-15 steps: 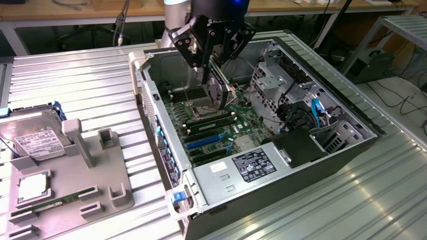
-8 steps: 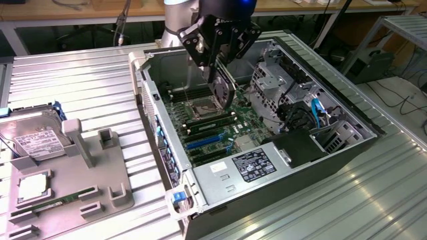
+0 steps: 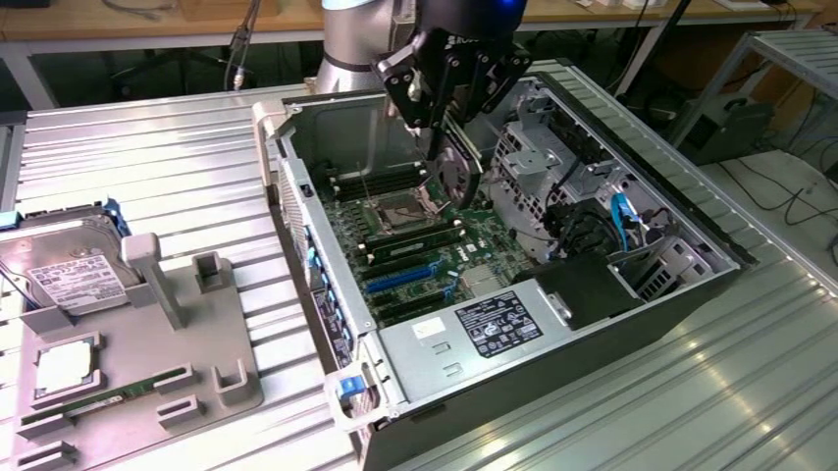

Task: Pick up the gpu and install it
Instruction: 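Pick up the gpu and move the gpu toward the slot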

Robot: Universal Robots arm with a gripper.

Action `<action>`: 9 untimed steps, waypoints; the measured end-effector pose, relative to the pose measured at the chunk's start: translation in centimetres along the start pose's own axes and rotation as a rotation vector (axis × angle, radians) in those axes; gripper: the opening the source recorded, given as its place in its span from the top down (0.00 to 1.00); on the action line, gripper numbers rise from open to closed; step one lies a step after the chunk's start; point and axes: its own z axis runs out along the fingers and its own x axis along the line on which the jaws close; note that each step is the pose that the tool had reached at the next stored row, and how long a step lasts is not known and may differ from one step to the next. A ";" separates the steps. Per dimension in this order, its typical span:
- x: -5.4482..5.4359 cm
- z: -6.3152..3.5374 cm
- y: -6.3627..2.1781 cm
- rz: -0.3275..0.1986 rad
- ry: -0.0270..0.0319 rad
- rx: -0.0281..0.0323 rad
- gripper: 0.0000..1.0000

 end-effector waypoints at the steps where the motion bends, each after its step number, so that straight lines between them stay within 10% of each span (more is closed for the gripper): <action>1: -0.2 0.01 -0.01 0.000 0.0001 0.0000 0.71; 9: -1.9 0.11 -0.06 0.003 -0.0001 0.0001 0.71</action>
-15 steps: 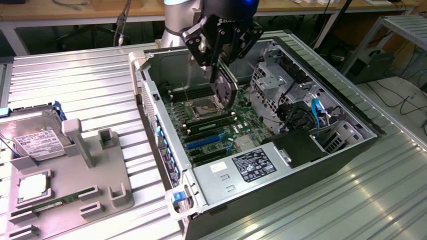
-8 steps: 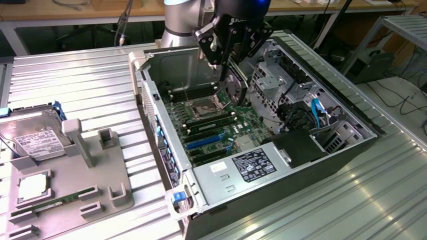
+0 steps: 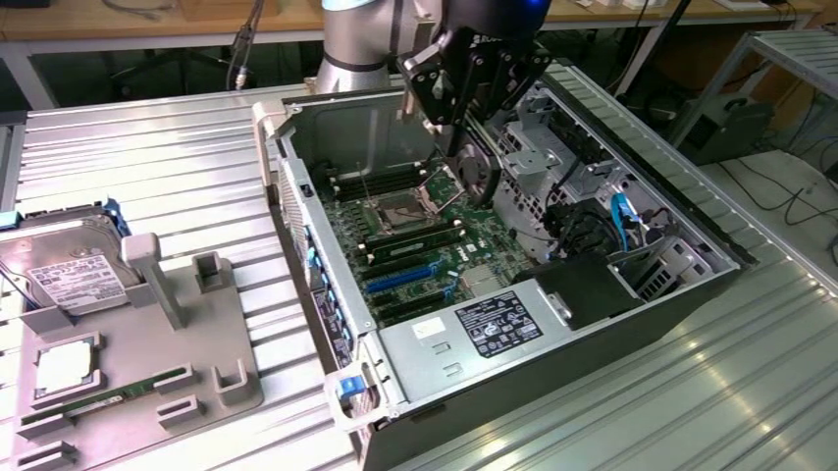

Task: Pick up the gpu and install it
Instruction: 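Pick up the gpu and move the gpu toward the slot, then insert the gpu into the slot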

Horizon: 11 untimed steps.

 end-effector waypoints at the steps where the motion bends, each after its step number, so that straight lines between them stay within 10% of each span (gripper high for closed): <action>1: -0.2 0.02 -0.01 0.001 -0.0001 -0.0001 0.71; 11: -0.8 0.07 -0.02 0.003 -0.0001 0.0001 0.71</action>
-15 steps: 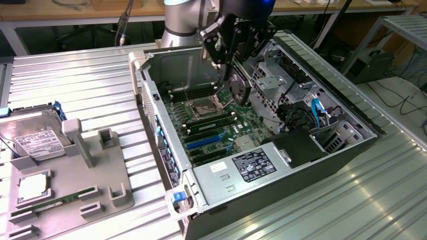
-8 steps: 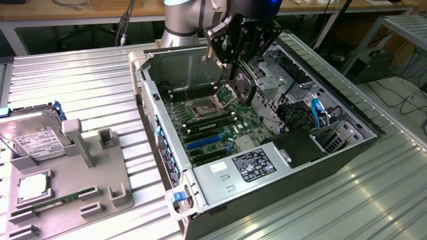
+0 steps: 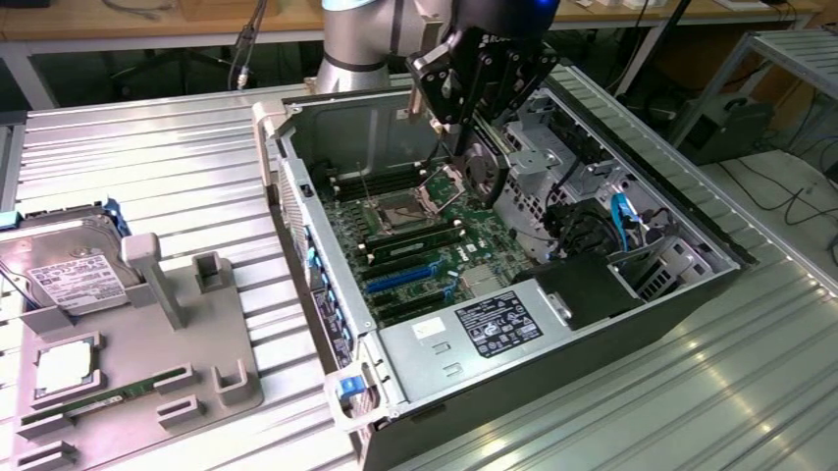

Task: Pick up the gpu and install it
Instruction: 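Insert the gpu into the slot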

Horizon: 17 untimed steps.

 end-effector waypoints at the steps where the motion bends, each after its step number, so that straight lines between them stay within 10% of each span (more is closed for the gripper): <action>1: 0.0 0.00 0.00 0.000 0.0000 0.0000 0.71; 17: 0.0 0.00 0.00 -0.061 0.0018 -0.0022 0.71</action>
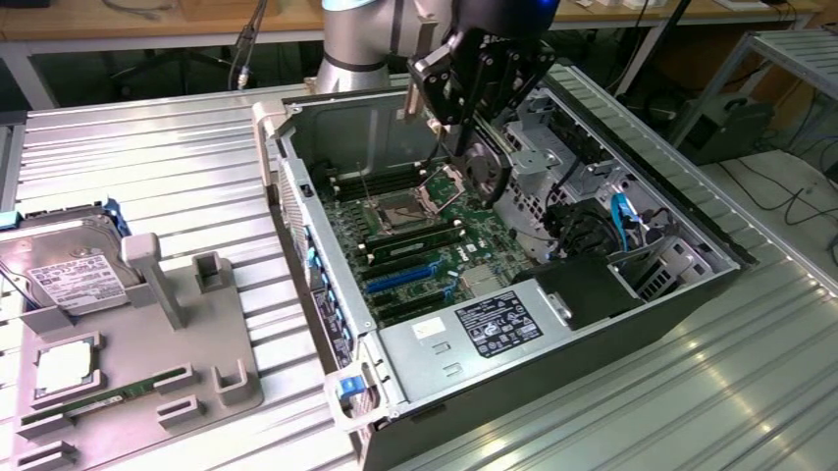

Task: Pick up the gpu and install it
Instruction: 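Insert the gpu into the slot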

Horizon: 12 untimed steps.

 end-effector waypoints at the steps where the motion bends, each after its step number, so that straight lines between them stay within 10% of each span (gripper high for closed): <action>1: 0.0 0.00 0.00 -0.013 0.0004 -0.0005 0.71; 12: 0.0 0.00 -0.01 -0.198 0.0058 -0.0074 0.71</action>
